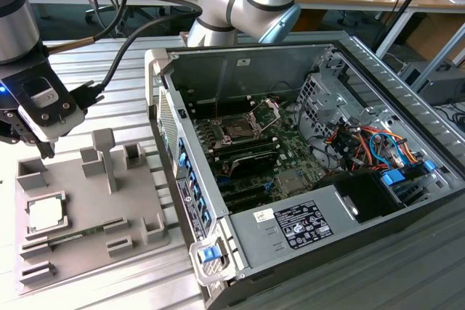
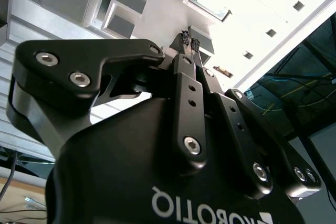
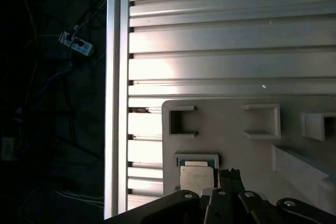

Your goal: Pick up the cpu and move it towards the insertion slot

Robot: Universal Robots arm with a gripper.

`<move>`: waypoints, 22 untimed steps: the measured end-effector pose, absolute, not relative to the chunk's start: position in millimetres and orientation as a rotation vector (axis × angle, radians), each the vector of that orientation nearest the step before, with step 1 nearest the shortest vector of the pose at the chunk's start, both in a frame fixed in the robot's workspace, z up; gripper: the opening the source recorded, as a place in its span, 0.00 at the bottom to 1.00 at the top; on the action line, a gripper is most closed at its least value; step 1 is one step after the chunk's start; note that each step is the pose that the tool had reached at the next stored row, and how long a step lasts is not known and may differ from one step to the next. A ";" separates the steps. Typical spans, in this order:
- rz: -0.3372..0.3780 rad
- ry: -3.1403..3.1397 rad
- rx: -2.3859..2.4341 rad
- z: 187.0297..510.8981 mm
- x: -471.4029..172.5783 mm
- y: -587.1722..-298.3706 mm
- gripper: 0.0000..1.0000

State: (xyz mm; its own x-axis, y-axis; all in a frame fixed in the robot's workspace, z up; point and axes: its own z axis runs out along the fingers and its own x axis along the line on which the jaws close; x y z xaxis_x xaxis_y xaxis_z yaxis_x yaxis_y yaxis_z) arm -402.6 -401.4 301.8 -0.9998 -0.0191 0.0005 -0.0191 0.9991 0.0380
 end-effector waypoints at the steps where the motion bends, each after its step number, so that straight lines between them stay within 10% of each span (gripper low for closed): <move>1: -0.060 -3.140 0.030 301.6 -402.6 -401.4 0.11; 22: -0.060 -3.140 0.030 297.5 -402.6 -401.5 0.11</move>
